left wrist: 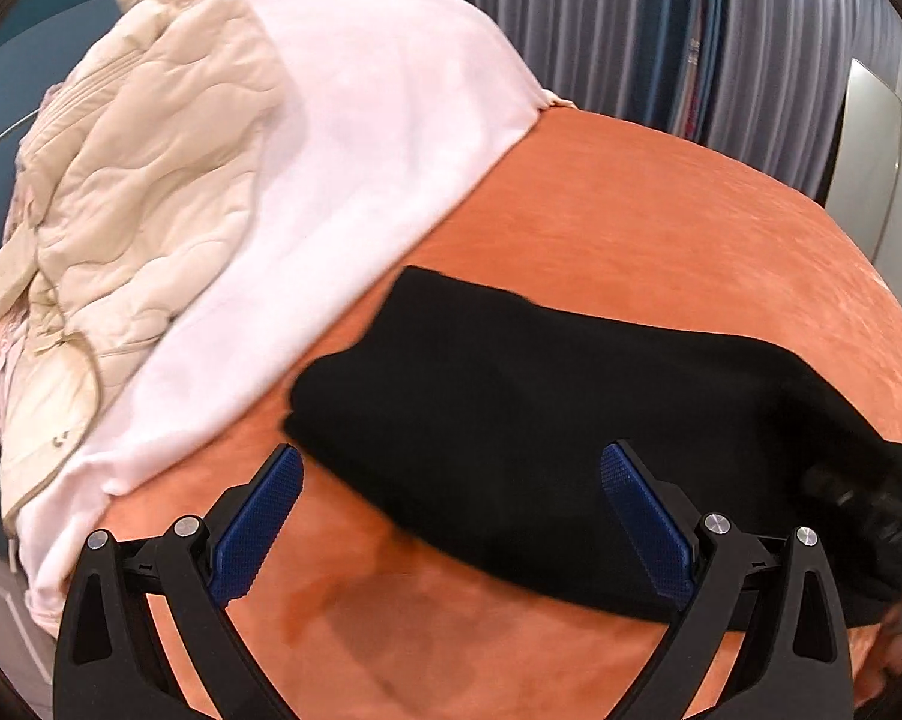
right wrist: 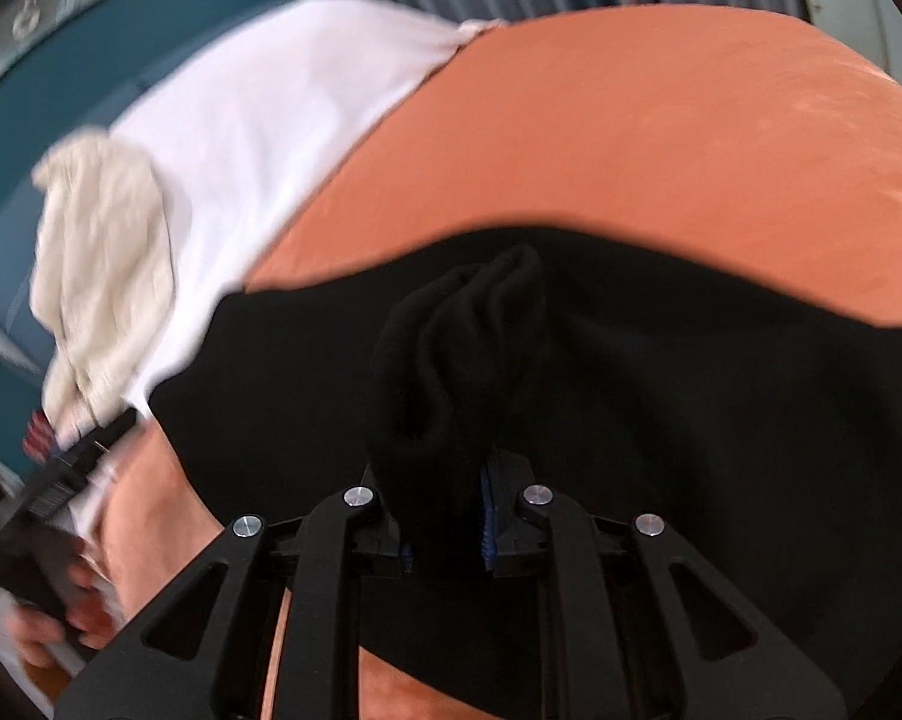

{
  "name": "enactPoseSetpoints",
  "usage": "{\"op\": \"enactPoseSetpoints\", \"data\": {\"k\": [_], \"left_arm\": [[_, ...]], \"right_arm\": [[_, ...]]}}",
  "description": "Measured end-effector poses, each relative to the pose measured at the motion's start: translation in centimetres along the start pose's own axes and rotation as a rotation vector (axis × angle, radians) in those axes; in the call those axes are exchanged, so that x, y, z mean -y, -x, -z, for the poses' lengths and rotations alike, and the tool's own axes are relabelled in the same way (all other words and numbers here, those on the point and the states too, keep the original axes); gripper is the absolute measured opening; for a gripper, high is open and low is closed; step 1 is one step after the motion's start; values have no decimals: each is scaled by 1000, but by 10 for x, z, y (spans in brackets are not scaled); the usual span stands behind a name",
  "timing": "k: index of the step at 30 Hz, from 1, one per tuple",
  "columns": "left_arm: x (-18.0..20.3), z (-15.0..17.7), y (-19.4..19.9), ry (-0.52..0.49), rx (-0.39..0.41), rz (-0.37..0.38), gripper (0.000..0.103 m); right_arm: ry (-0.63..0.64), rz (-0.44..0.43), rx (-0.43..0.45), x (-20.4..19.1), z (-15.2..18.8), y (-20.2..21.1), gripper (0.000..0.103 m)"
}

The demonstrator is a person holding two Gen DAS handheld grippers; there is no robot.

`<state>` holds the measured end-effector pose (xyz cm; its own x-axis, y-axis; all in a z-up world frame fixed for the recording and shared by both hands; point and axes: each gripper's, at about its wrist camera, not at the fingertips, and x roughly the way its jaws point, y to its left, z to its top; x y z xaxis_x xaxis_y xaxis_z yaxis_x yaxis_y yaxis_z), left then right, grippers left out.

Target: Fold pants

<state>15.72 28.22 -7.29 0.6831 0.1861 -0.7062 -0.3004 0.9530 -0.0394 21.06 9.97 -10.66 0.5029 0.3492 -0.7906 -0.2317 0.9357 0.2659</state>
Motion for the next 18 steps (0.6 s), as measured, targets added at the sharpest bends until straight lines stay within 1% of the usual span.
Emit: {"op": "enactPoseSetpoints", "data": {"k": [1, 3, 4, 6, 8, 9, 10, 12, 13, 14, 15, 17, 18], "left_arm": [[-4, 0, 0, 8, -1, 2, 98], [-17, 1, 1, 33, -8, 22, 98], [-20, 1, 0, 40, -14, 31, 98], [-30, 0, 0, 65, -27, 55, 98], [-37, 0, 2, 98, -26, 73, 98], [-41, 1, 3, 124, -27, 93, 98], [-45, 0, 0, 150, -33, 113, 98], [-62, 0, -8, 261, -68, 211, 98], [-70, 1, -15, 323, -93, 258, 98], [-77, 2, -20, 368, -109, 287, 98], [-84, 4, -26, 420, -125, 314, 98], [-99, 7, -37, 517, -145, 350, 98], [-103, 7, -39, 548, -144, 344, 98]], "right_arm": [[40, 37, 0, -6, 4, -6, 16], [100, 70, 23, -15, 8, -4, 22], [118, 68, 26, -20, 9, 3, 31], [121, 49, 50, -30, 11, 19, 38], [115, 15, 92, -33, 14, 41, 38], [112, -3, 103, -33, 15, 46, 42], [120, 7, 87, -32, 16, 43, 52], [148, 122, 27, -30, 18, 33, 52], [132, 118, 32, -26, 20, 38, 53], [105, 72, 62, -23, 22, 50, 52], [88, 53, 88, -23, 22, 60, 52], [66, 51, 148, -27, 22, 78, 52], [60, 55, 164, -27, 22, 86, 52]]}}
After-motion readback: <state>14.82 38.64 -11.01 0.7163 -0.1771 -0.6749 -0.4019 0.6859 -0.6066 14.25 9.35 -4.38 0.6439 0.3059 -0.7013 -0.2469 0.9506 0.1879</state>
